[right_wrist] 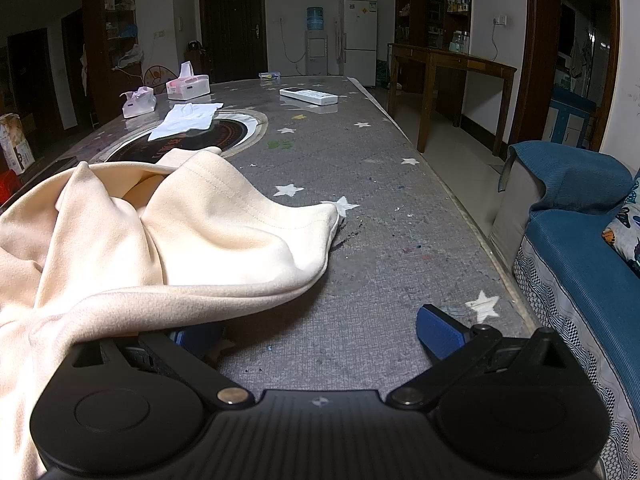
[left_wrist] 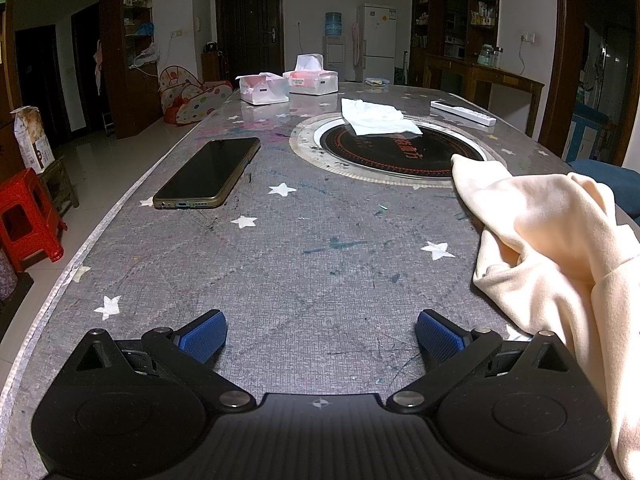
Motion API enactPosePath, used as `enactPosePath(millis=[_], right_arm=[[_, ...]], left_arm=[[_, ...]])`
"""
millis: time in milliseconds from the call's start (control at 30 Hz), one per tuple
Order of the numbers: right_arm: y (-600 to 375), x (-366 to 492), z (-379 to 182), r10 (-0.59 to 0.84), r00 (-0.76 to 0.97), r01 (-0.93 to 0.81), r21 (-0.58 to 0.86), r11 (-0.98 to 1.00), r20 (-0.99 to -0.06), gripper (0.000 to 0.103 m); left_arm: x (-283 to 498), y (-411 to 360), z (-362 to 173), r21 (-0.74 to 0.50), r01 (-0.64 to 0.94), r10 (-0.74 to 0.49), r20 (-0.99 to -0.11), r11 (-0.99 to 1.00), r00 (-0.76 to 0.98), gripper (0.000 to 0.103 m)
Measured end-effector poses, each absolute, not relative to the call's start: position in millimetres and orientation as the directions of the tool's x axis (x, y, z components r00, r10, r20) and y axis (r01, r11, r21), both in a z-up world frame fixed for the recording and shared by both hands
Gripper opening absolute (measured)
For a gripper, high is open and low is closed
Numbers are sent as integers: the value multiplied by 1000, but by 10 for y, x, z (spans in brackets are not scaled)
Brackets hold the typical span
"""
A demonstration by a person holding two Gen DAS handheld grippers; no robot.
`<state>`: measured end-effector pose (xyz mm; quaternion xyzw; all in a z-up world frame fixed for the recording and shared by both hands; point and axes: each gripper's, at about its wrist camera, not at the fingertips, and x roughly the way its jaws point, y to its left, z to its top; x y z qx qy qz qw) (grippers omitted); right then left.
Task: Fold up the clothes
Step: 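Move both grippers toward the crumpled cream sweatshirt on the table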
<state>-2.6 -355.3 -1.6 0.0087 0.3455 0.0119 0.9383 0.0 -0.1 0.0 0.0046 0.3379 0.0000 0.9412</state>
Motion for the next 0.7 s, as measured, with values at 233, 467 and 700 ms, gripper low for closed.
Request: enactPosePath(millis=[233, 467, 700], right_arm=[[-3653, 4, -46, 45, 756, -13, 55, 998, -652, 103], [-3573, -43, -11, 33, 756, -24, 23, 999, -653, 103], [-3606, -203, 27, 50, 741, -47, 23, 999, -670, 103]], left_arm=[[-52, -69, 15, 21, -38, 42, -632, 999, 774, 103], [-146, -135, 4, 15, -85, 75, -638, 996, 766, 103], [-273, -214, 13, 13, -99, 84, -646, 995, 759, 103]])
